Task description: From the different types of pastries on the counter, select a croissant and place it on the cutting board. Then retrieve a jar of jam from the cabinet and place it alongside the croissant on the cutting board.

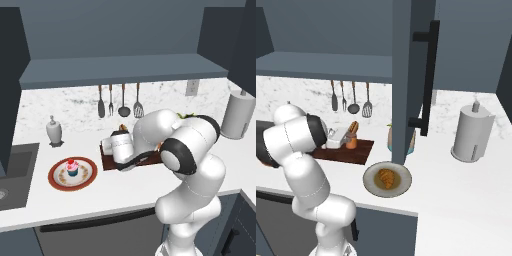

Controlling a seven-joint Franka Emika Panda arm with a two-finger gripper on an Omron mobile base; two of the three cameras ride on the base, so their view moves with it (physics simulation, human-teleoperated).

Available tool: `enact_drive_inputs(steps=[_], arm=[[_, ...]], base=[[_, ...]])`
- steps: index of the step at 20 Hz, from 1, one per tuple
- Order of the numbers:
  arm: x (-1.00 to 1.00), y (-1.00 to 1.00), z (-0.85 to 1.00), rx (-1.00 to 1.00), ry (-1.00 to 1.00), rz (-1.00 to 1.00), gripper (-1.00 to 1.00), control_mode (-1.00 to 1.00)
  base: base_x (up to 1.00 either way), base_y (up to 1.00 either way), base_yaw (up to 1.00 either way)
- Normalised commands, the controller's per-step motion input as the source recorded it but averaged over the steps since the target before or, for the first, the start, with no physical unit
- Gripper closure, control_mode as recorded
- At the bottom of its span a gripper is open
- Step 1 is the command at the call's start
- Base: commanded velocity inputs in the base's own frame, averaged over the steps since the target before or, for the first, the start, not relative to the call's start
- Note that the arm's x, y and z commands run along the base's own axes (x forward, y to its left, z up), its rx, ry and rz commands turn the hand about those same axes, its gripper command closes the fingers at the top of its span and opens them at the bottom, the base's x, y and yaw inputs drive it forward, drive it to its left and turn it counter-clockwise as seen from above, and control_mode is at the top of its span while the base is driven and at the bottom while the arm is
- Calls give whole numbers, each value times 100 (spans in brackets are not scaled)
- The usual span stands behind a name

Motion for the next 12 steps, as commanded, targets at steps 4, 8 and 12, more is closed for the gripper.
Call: enact_drive_inputs(steps=[4, 8, 12], arm=[[0, 11, -46, -7, -20, 0, 100, -100], [1, 10, -54, -6, -20, 0, 100, -100], [6, 14, -61, -7, -19, 0, 100, -100]], base=[[0, 0, 0], [0, 0, 0], [0, 0, 0]])
